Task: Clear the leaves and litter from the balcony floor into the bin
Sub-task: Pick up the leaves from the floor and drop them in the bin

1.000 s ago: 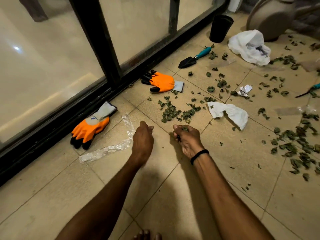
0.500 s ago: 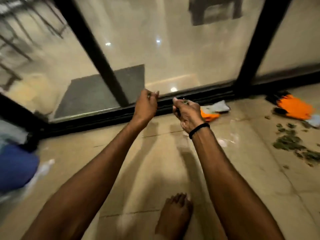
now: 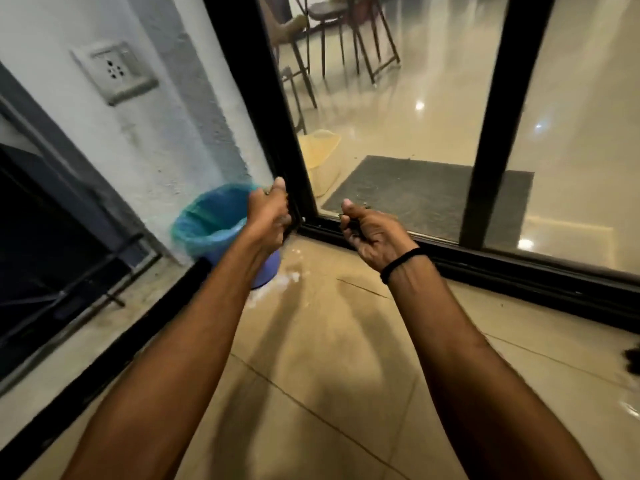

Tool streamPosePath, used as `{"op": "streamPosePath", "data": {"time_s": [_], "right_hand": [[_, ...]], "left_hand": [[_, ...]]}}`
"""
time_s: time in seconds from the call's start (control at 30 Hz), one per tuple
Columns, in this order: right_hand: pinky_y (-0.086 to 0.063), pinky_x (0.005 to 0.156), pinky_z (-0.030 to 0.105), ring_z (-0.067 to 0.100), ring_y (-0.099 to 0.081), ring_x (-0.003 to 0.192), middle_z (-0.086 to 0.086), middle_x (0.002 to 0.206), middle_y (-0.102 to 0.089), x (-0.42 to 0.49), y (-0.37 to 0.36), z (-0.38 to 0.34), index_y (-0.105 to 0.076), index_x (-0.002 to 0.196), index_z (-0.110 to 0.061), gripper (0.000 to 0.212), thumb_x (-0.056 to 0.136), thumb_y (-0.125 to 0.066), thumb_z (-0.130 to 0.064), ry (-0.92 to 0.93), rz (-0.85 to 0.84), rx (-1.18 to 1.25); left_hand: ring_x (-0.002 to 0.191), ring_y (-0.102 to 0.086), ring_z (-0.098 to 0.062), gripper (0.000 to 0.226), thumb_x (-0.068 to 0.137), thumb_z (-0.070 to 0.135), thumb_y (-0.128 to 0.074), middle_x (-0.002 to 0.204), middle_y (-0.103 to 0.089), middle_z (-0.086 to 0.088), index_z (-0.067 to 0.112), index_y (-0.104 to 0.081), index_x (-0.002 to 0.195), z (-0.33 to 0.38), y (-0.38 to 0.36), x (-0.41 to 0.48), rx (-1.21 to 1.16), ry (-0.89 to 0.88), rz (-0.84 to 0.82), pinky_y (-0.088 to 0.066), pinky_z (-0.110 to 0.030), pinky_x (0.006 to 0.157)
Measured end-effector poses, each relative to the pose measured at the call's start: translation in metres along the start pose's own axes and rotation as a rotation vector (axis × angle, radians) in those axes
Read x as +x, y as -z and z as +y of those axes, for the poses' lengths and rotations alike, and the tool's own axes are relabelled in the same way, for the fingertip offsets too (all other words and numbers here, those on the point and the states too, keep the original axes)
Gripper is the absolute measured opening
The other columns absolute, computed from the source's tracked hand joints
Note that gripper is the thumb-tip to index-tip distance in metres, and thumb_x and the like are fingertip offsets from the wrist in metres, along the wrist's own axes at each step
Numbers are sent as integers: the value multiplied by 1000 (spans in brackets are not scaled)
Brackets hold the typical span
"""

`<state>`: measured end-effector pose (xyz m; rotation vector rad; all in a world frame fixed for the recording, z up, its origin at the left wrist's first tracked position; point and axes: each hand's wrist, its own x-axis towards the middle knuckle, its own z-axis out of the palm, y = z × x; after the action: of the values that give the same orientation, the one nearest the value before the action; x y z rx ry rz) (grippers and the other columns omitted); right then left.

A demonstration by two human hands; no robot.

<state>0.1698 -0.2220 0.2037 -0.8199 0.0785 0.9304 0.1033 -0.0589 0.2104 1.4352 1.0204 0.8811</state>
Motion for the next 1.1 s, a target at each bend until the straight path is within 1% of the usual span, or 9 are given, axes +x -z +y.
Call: {"op": "streamPosePath", "data": {"time_s": [0.4, 0.5, 0.6, 0.67, 0.77, 0.83, 0.97, 1.03, 1.1], "right_hand": [[-46, 45, 13, 10, -43, 56, 6, 69, -45, 138, -162, 99, -49, 79, -7, 23, 102, -49, -8, -183, -99, -105], [-51, 59, 27, 18, -55, 59, 10, 72, -58, 149, -195, 108, -59, 92, -8, 31, 101, -51, -36, -175, -205, -126], [-51, 94, 51, 35, -67, 102, 23, 116, -68, 160, -203, 120, -65, 118, -6, 75, 87, -45, -71, -308, -377, -87], [-46, 99, 57, 40, -62, 113, 24, 127, -62, 161, -201, 125, -60, 127, -7, 84, 82, -46, -78, -320, -372, -72], [-35, 111, 49, 36, -48, 130, 22, 147, -42, 156, -190, 127, -36, 147, -4, 89, 89, -44, -71, -291, -292, -40], [-21, 119, 48, 36, -24, 146, 23, 158, -20, 153, -180, 124, -16, 155, -3, 87, 94, -45, -60, -268, -254, -13], [-41, 111, 41, 33, -54, 125, 24, 137, -54, 146, -166, 117, -52, 123, 0, 32, 103, -45, -23, -186, -221, 31], [-47, 105, 38, 28, -65, 103, 20, 116, -65, 133, -158, 113, -58, 107, 0, 17, 101, -46, -11, -153, -231, 40], [-50, 100, 36, 25, -65, 90, 15, 98, -68, 119, -147, 107, -60, 98, -1, 14, 101, -47, -7, -126, -224, 36]], "left_hand": [[28, -23, -4, 39, 109, 28, -41, 39, -31, 6, 20, -43, 71, -27, 136, 154, -401, 297, 193, -18, -14, 34], [39, -36, -9, 37, 107, 40, -44, 54, -42, -2, 15, -48, 80, -19, 143, 167, -445, 318, 200, -33, -17, 44], [77, -61, -24, 59, 98, 67, -38, 93, -61, -12, 14, -54, 116, -4, 143, 158, -425, 389, 84, -54, -37, 74], [85, -63, -34, 70, 95, 74, -32, 100, -60, -15, 18, -45, 136, 5, 145, 146, -408, 392, 43, -56, -51, 73], [83, -61, -37, 82, 94, 77, -27, 96, -58, -19, 17, -33, 150, 8, 148, 139, -404, 403, 36, -52, -50, 62], [107, -59, -39, 92, 93, 80, -25, 122, -56, -28, 10, -32, 152, 7, 146, 138, -414, 432, 15, -49, -51, 71], [141, -38, -41, 91, 95, 75, -26, 153, -37, -27, 4, -35, 149, 3, 140, 134, -443, 441, 5, -34, -54, 112], [130, -50, -37, 75, 100, 67, -29, 142, -50, -25, 5, -48, 138, 0, 132, 126, -475, 402, -14, -42, -47, 110], [96, -65, -25, 50, 104, 52, -33, 112, -66, -16, 11, -59, 115, 0, 120, 110, -482, 376, -25, -54, -34, 88]]}}
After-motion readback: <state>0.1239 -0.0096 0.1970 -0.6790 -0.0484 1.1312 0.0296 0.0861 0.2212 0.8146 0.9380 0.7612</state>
